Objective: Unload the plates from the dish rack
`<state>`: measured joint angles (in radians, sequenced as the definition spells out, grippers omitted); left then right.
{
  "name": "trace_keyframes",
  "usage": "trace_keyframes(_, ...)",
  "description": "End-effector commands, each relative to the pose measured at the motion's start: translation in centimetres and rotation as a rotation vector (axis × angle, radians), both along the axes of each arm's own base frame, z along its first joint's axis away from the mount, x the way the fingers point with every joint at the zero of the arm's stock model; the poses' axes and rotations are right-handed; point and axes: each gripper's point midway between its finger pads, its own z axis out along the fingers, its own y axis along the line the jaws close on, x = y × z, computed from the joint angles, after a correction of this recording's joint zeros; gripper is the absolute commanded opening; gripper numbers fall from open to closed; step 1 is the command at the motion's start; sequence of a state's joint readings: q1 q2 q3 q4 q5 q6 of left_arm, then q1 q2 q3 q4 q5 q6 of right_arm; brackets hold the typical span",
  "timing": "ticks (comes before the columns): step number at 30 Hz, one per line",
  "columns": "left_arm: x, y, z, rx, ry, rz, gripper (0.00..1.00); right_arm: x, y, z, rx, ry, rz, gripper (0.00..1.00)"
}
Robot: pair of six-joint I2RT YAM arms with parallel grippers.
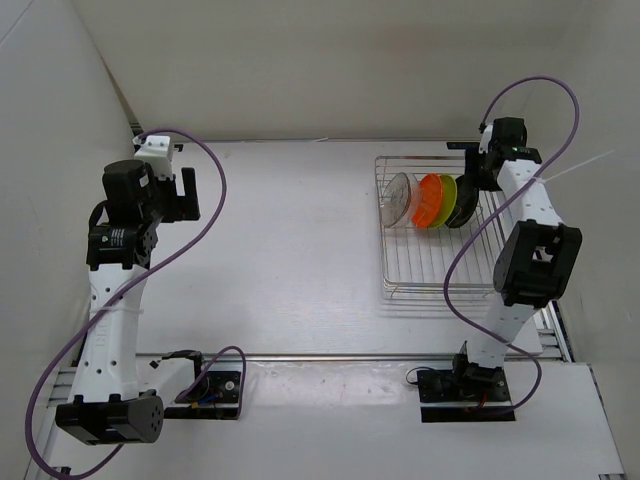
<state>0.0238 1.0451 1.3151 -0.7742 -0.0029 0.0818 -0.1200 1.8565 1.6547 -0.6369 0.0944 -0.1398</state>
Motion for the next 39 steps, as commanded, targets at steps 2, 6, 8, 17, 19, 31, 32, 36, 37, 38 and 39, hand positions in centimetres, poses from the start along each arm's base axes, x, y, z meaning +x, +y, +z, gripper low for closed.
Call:
trace_keyframes(2,-0.3,0.5,0.7,0.021,-0.033,0.017,1.0,0.5,-0.2,-1.1,-0.048,0.014,-0.007,0.58)
trace_keyframes(6,-0.2,0.7,0.9,0.034,-0.041,0.023,1.0,0.5,-0.5,-1.5,-0.081,0.028,-0.023,0.47)
trace_keyframes(8,-0.2,0.9,0.9,0.047,-0.041,0.027,1.0,0.3,0.0,-1.8,-0.08,0.037,-0.012,0.41)
trace_keyframes(17,-0.6,1.1,1.5,0.059,-0.058,0.032,1.0,0.4,0.7,-2.7,-0.137,0.068,-0.015,0.3)
trace_keyframes(19,-0.8,1.1,1.4,0.059,-0.058,0.032,1.0,0.6,0.5,-2.2,-0.147,0.058,-0.023,0.29)
trace_keyframes(31,-0.7,0.9,1.5,0.055,-0.068,0.024,1.0,0.3,0.0,-1.4,-0.188,0.071,-0.044,0.08)
trace_keyframes(32,-0.7,0.9,1.1,0.055,-0.059,0.024,1.0,0.3,0.0,-1.2,-0.188,0.071,-0.044,0.08)
trace_keyframes(36,-0.7,0.9,1.1,0.055,-0.059,0.024,1.0,0.0,-0.1,-0.8,-0.19,0.069,-0.057,0.05)
trace_keyframes(37,-0.7,1.0,1.2,0.063,-0.058,0.02,1.0,0.0,0.0,-0.8,-0.185,0.067,-0.065,0.02)
trace_keyframes(38,-0.7,1.0,1.2,0.064,-0.058,0.02,1.0,0.0,0.0,-0.8,-0.185,0.067,-0.065,0.01)
trace_keyframes(39,-0.7,1.0,1.2,0.064,-0.058,0.02,1.0,0.0,0.0,-0.8,-0.185,0.067,-0.065,0.0)
